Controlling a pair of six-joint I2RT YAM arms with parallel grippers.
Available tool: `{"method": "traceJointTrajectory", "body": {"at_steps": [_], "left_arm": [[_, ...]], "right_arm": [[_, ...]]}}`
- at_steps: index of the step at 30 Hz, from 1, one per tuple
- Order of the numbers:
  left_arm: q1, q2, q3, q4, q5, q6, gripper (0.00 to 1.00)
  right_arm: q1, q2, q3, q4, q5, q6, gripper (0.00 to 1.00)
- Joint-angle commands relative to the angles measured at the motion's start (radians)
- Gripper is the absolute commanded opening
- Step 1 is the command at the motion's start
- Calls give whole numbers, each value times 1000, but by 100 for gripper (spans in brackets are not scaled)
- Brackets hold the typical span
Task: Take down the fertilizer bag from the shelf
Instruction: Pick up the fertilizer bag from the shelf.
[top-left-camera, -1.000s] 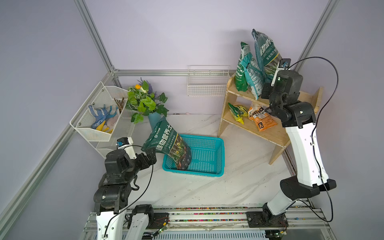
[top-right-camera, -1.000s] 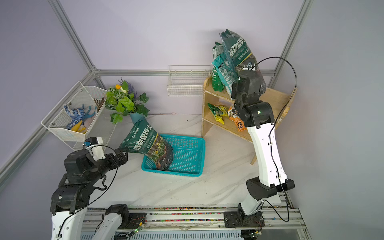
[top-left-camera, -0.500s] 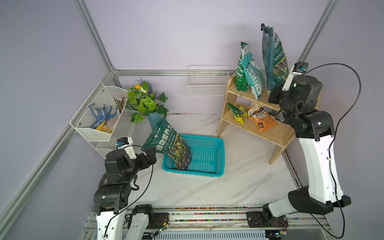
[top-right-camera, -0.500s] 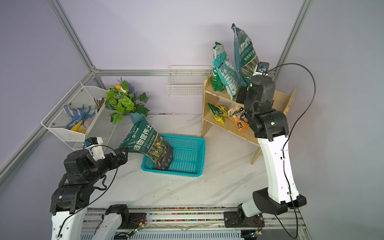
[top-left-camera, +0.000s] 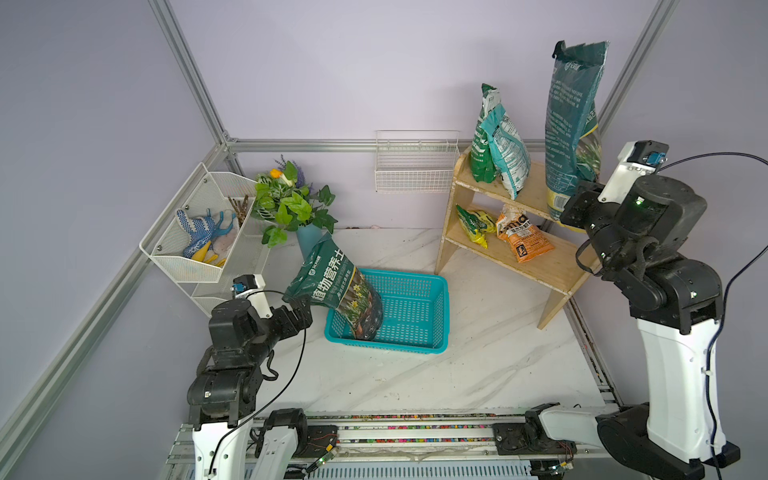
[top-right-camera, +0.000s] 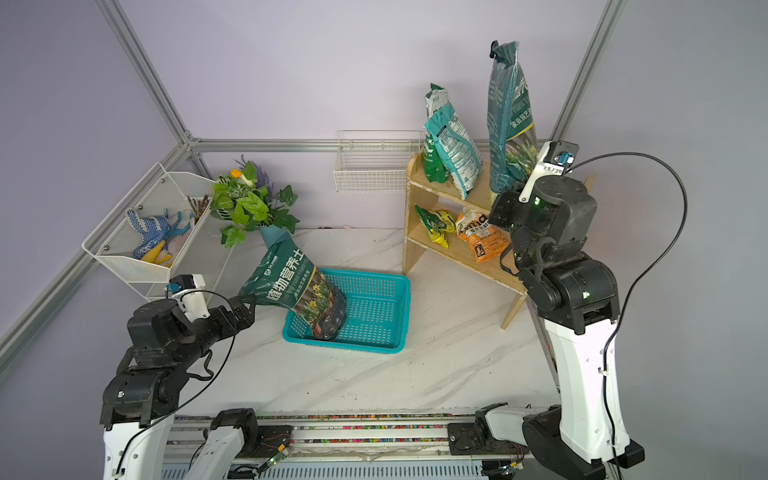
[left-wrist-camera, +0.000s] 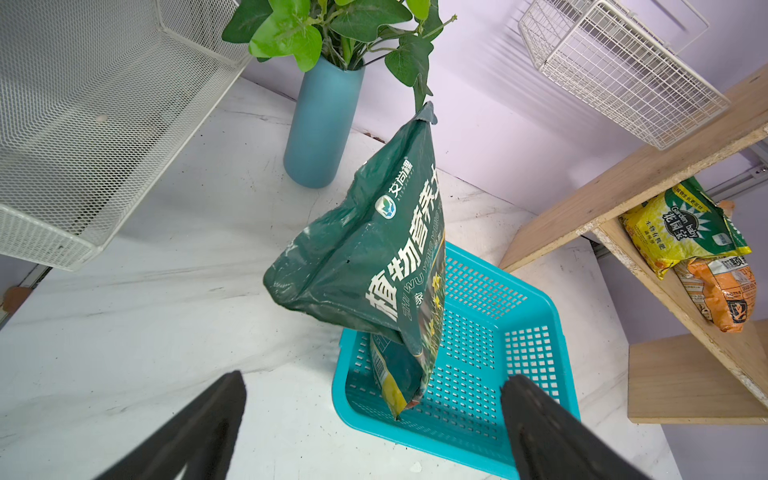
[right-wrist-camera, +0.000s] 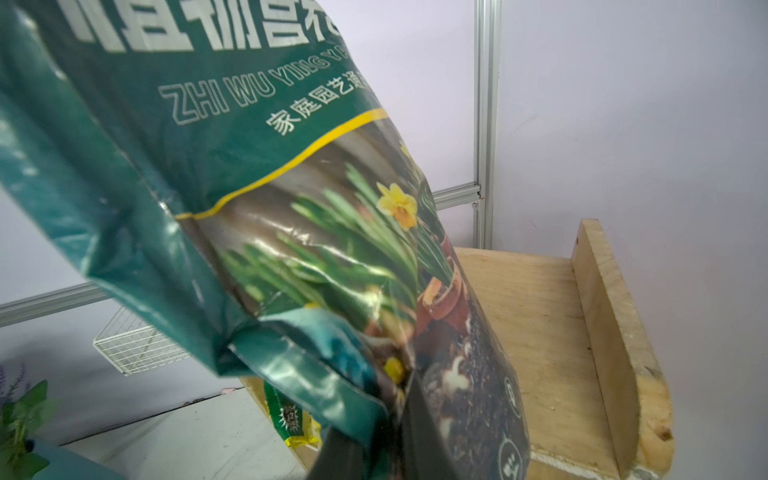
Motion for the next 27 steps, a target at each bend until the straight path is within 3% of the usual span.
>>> {"method": "traceJointTrajectory", "body": {"at_steps": [1,5,11,21,27], "left_arm": [[5,-6,-47,11,13,0,100],[7,-6,-47,11,11,-1,100],[8,-6,-47,11,14,-1,100],[10,-5,-47,10,13,0,100],[10,-8,-47,12,16,0,100]], "right_arm": [[99,-42,24,186,-11,0,0],[285,-49,-27,230,158,-79,0],[423,-114,-143,360,305,-169,0],[613,-93,-204,437,383,-210,0],[691,-57,-338,581,395,-220,0]]}}
